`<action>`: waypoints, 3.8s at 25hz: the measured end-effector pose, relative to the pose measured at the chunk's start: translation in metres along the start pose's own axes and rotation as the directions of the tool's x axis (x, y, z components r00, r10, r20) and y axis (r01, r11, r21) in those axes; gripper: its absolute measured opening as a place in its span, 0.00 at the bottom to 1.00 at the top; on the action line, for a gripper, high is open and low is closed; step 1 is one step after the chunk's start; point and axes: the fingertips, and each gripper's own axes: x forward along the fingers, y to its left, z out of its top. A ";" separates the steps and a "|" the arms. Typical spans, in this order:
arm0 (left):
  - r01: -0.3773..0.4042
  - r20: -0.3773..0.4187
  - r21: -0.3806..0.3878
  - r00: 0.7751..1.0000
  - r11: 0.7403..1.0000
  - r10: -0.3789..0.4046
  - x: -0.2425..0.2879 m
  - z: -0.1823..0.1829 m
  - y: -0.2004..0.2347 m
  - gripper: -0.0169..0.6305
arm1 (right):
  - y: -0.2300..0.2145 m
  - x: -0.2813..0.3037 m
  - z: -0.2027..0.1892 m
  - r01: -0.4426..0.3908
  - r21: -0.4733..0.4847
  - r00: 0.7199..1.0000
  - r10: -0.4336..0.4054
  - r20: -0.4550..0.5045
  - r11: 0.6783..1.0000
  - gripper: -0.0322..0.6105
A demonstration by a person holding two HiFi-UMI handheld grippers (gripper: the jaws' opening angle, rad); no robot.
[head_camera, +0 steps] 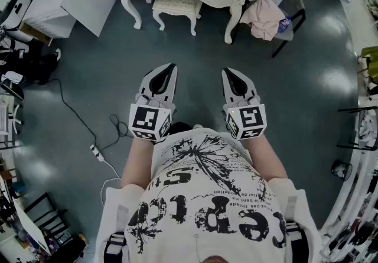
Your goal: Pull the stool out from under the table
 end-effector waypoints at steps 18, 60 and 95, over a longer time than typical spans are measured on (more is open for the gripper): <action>-0.011 -0.006 -0.031 1.000 0.999 0.011 0.002 -0.007 0.004 0.06 | 0.001 0.004 -0.005 -0.017 0.050 1.000 0.018 -0.008 0.999 0.08; 0.203 -0.167 -0.079 0.962 0.976 -0.214 0.263 -0.066 0.421 0.06 | -0.037 0.459 -0.029 0.250 0.174 0.947 -0.203 -0.250 0.952 0.45; 0.094 -0.291 -0.274 0.940 0.957 -0.176 0.430 -0.564 0.449 0.06 | -0.211 0.716 -0.548 0.342 -0.079 0.801 -0.334 -0.497 0.936 0.45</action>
